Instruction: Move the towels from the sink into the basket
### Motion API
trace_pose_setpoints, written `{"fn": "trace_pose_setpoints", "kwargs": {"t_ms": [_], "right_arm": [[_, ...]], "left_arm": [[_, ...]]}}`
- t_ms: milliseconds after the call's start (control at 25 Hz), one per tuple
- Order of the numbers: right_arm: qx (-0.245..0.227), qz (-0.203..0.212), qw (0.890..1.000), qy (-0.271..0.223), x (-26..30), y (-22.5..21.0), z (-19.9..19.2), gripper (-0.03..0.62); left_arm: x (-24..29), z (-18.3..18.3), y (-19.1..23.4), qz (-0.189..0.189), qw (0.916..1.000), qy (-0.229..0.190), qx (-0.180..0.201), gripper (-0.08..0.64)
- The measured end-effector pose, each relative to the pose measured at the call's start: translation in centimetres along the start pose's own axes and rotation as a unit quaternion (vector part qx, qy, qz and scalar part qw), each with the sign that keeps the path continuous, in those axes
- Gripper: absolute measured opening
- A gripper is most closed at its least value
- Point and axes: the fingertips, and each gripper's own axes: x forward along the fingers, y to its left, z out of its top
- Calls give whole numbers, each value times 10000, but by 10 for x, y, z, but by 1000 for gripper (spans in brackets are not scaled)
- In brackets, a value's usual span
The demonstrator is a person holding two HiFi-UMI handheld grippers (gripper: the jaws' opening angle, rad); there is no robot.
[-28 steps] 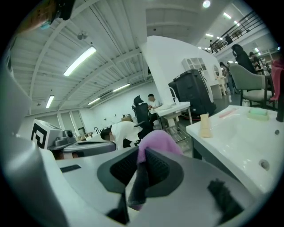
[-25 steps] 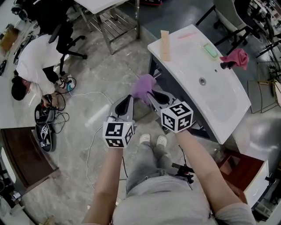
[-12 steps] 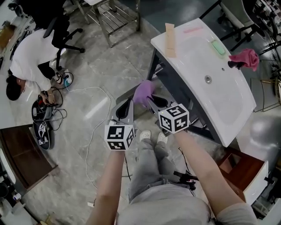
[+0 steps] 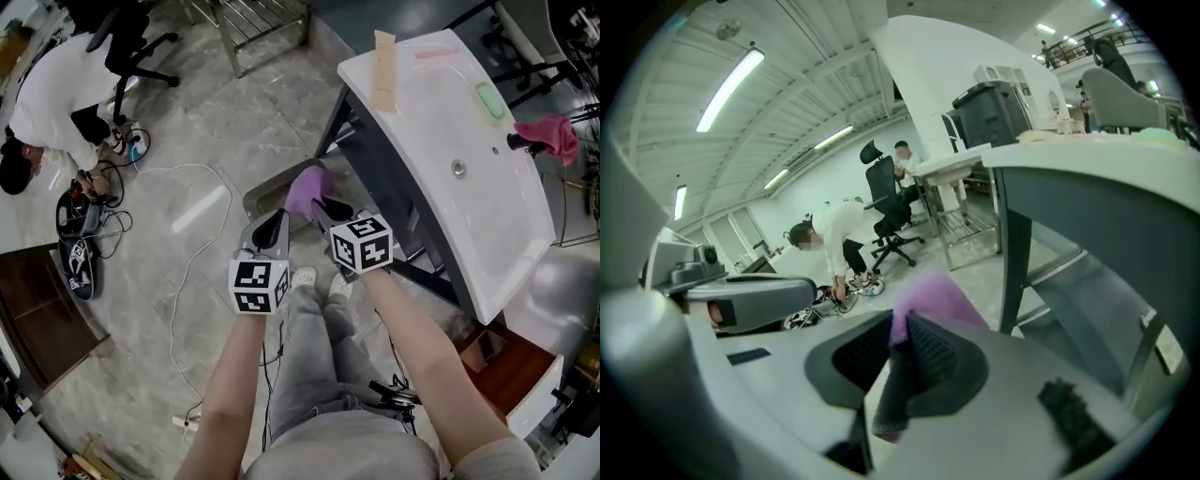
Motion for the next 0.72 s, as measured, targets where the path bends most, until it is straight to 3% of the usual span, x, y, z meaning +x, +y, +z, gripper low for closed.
{"fn": "trace_pose_setpoints", "kwargs": {"t_ms": [440, 720], "right_arm": [[-151, -22, 9967, 796, 68, -11, -61, 57], [-389, -31, 9923, 1175, 97, -13, -84, 57]], "left_arm": [[5, -46, 18, 98, 9987, 330, -375, 5], [6, -54, 26, 68, 9983, 375, -447, 5]]}}
